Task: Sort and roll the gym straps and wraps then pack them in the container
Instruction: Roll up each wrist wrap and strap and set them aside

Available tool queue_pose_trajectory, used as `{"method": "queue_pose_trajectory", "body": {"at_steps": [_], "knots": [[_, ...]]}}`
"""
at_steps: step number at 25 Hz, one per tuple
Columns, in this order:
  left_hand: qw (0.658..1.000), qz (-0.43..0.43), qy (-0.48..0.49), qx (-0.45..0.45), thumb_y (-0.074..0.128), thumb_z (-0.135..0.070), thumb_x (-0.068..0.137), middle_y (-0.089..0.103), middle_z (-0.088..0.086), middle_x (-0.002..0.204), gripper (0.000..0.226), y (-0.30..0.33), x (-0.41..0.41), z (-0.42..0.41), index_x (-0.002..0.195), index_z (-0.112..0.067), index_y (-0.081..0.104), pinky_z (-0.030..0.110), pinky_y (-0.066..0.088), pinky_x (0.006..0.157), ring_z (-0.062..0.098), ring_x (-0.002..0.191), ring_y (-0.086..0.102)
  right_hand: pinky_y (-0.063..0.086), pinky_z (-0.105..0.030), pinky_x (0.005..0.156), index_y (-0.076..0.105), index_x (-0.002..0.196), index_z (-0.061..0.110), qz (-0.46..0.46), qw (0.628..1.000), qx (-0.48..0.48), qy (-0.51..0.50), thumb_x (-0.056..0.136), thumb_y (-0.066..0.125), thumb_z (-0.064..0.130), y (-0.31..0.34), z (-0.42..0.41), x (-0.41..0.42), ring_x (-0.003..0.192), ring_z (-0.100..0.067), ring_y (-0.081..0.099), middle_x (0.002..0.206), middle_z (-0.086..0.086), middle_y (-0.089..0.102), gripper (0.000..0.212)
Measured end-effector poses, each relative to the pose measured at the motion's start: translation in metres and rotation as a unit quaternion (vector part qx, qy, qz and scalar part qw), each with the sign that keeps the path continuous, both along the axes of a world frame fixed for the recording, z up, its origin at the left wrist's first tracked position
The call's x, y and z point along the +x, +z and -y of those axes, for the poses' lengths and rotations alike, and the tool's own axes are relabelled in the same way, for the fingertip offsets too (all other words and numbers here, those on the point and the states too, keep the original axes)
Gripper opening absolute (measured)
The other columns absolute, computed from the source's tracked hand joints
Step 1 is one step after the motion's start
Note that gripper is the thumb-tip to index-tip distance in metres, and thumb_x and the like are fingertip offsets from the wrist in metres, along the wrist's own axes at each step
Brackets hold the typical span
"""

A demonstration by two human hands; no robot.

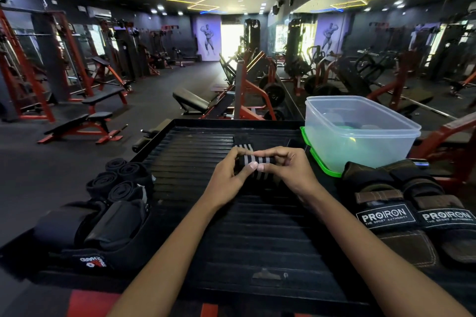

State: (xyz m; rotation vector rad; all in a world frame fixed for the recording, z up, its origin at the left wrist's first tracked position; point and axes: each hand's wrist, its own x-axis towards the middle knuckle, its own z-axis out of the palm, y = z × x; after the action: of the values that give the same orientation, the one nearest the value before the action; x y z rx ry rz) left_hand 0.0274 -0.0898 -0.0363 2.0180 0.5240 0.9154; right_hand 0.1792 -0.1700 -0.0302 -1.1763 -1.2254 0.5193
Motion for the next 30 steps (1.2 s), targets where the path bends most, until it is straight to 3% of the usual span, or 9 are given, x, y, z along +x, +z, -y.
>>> {"method": "queue_pose_trajectory", "body": {"at_steps": [2,6,9,15,19,21,25,28,30], "knots": [[0.999,0.016,0.000,0.049,0.062,-0.017,0.093,0.063,-0.012,0.114,0.025,0.001,-0.001,-0.001,0.117,-0.021,0.059,0.007,0.042,0.085,-0.007,0.104,0.057,0.055,-0.026,0.086,0.073,0.101,0.002,-0.008,1.000,-0.006,-0.001,0.073,0.077,-0.004,-0.001,0.001,0.003,0.096,-0.016,0.071,0.100,-0.006,0.074,0.029],[0.996,0.041,0.011,0.073,0.064,-0.008,0.090,0.065,-0.012,0.101,0.020,0.003,-0.003,0.000,0.107,-0.015,0.059,0.010,0.045,0.081,-0.001,0.095,0.062,0.055,-0.026,0.077,0.073,0.098,0.002,0.016,1.000,-0.011,-0.006,0.080,0.074,0.004,0.001,0.000,0.006,0.084,-0.015,0.070,0.092,-0.007,0.075,0.019],[0.994,0.040,0.049,0.089,0.068,-0.011,0.086,0.067,-0.011,0.095,0.014,0.001,-0.003,-0.004,0.098,-0.016,0.064,0.007,0.043,0.079,-0.001,0.091,0.062,0.055,-0.027,0.081,0.072,0.099,0.003,0.037,0.999,-0.009,0.000,0.082,0.072,0.004,0.000,-0.001,0.004,0.087,-0.014,0.070,0.094,-0.007,0.073,0.017],[0.996,0.066,0.065,-0.002,0.072,-0.024,0.084,0.072,0.002,0.093,0.018,-0.001,-0.001,-0.011,0.097,-0.012,0.070,0.026,0.052,0.079,0.015,0.088,0.067,0.054,-0.042,0.086,0.064,0.103,0.004,0.042,0.999,0.009,0.000,0.077,0.073,-0.005,0.002,0.000,0.001,0.092,-0.019,0.069,0.102,-0.005,0.069,0.029],[0.996,0.084,0.015,-0.006,0.067,-0.019,0.087,0.070,-0.005,0.106,0.021,0.001,-0.003,-0.009,0.107,-0.019,0.068,0.030,0.051,0.091,0.010,0.102,0.064,0.054,-0.055,0.075,0.070,0.098,0.011,0.043,0.999,-0.008,-0.022,0.076,0.079,0.007,0.001,0.000,0.005,0.080,-0.044,0.066,0.095,-0.026,0.068,0.024],[0.997,0.081,-0.011,0.011,0.067,-0.016,0.087,0.067,-0.008,0.112,0.026,0.002,-0.003,-0.007,0.112,-0.023,0.065,0.030,0.050,0.093,0.010,0.107,0.062,0.053,-0.050,0.067,0.070,0.099,0.013,0.035,0.999,-0.015,-0.026,0.077,0.078,0.011,0.003,0.000,0.008,0.077,-0.045,0.063,0.094,-0.034,0.064,0.023],[0.998,0.054,0.012,0.024,0.066,-0.014,0.089,0.067,-0.006,0.108,0.026,-0.001,-0.002,-0.007,0.115,-0.018,0.061,0.021,0.051,0.088,0.005,0.100,0.064,0.051,-0.035,0.063,0.070,0.102,0.017,0.045,0.998,-0.028,-0.025,0.083,0.073,0.012,0.003,0.000,0.006,0.076,-0.027,0.065,0.090,-0.029,0.067,0.020],[0.996,0.038,0.048,0.057,0.058,-0.015,0.095,0.065,0.000,0.107,0.022,-0.003,0.000,-0.006,0.116,-0.014,0.053,0.012,0.047,0.082,0.003,0.095,0.062,0.052,-0.022,0.059,0.063,0.115,0.013,0.044,0.996,-0.030,-0.070,0.086,0.070,0.012,0.000,-0.002,0.000,0.072,-0.008,0.065,0.080,-0.010,0.070,0.030],[0.995,0.031,0.066,0.071,0.054,-0.013,0.097,0.062,0.002,0.105,0.021,-0.004,0.001,-0.007,0.117,-0.010,0.048,0.007,0.043,0.079,0.002,0.093,0.059,0.053,-0.018,0.060,0.063,0.122,0.007,0.040,0.994,-0.022,-0.096,0.085,0.071,0.011,-0.002,-0.004,-0.003,0.076,-0.007,0.066,0.088,-0.007,0.073,0.038]]}}
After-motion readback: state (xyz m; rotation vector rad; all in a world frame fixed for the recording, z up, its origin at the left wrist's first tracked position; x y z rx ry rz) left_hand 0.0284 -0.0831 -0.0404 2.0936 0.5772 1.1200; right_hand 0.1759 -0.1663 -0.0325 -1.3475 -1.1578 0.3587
